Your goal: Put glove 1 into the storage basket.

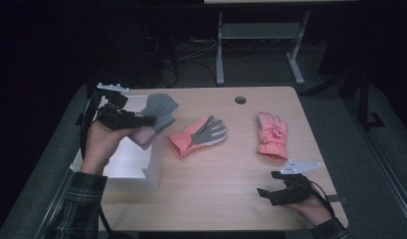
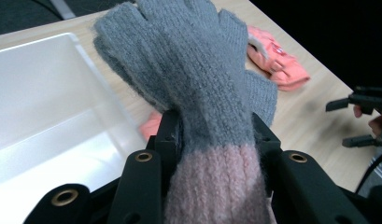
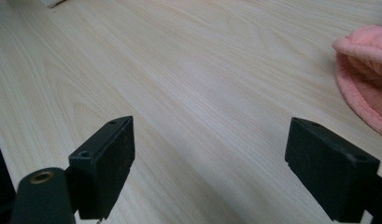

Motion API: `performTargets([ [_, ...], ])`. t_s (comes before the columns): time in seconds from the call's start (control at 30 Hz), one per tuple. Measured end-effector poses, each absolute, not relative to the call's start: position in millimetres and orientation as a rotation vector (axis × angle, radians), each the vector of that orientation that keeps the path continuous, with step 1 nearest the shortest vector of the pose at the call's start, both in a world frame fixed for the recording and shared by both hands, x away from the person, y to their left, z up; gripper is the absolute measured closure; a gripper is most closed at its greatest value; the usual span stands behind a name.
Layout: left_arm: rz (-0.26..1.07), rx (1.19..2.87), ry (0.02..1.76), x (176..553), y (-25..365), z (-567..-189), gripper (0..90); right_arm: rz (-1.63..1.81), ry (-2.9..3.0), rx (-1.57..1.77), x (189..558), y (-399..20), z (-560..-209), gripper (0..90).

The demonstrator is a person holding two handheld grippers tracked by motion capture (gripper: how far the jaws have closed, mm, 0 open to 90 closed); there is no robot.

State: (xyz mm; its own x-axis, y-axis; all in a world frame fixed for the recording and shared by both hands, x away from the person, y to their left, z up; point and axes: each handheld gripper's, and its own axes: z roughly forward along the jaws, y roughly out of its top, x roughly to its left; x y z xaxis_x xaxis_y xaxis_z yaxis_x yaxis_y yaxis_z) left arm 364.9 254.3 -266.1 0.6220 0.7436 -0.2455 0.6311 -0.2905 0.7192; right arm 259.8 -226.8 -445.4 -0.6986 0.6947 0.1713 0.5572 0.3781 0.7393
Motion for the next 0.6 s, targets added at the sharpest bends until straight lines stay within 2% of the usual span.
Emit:
performTargets([
  [0.3, 0.228, 1.979, 1.179, 370.0, 283.0, -276.9, 63.9, 1.235, 2.466, 1.106, 267.3, -231.3, -445.2, 15.7],
  [0.6, 0.268, 1.959, 1.315, 385.0, 309.5, -310.6, 63.8, 1.236, 2.469, 1.114, 264.5, -238.7, -446.6, 15.8],
])
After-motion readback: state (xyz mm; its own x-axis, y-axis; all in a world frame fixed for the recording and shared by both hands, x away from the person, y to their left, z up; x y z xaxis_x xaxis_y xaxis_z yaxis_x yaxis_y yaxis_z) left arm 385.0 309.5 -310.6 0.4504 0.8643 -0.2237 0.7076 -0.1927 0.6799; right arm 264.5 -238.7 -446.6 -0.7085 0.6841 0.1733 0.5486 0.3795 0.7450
